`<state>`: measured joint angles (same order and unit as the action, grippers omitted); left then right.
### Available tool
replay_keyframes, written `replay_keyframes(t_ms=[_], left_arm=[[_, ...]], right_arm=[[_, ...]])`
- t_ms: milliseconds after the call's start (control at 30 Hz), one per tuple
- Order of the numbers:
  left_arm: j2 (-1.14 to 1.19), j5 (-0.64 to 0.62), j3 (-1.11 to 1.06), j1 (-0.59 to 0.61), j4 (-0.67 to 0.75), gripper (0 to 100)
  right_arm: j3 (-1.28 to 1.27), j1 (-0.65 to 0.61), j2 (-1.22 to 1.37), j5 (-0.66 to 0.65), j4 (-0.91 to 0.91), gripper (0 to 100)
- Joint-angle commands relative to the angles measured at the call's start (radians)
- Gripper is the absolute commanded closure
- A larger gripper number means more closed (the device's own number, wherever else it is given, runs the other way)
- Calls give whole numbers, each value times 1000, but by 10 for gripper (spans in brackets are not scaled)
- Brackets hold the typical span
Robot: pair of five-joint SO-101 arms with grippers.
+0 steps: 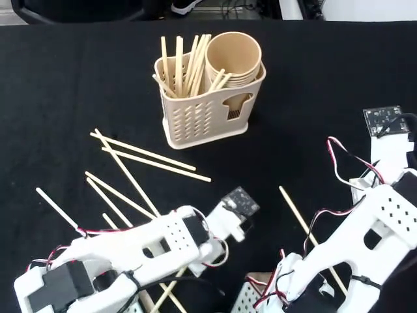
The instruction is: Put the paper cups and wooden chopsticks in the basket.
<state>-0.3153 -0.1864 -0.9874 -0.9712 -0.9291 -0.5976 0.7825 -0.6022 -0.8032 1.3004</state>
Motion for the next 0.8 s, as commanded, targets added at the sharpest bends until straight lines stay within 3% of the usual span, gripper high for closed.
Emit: replay_keyframes(t_ms=[0,267,467,600,767], left_arm=[[0,-5,15,-22,0,973],[-31,0,4,-22,-8,972],[-330,-5,25,-2,-147,972],[-660,3,25,128,-250,972],[-1080,38,114,432,-273,971]], right_arm=[[7,20,-25,-11,-15,945],[7,18,-25,-11,-12,945],[10,18,-25,-37,-8,945],[15,18,-25,-72,21,943],[53,18,-24,-69,69,943]])
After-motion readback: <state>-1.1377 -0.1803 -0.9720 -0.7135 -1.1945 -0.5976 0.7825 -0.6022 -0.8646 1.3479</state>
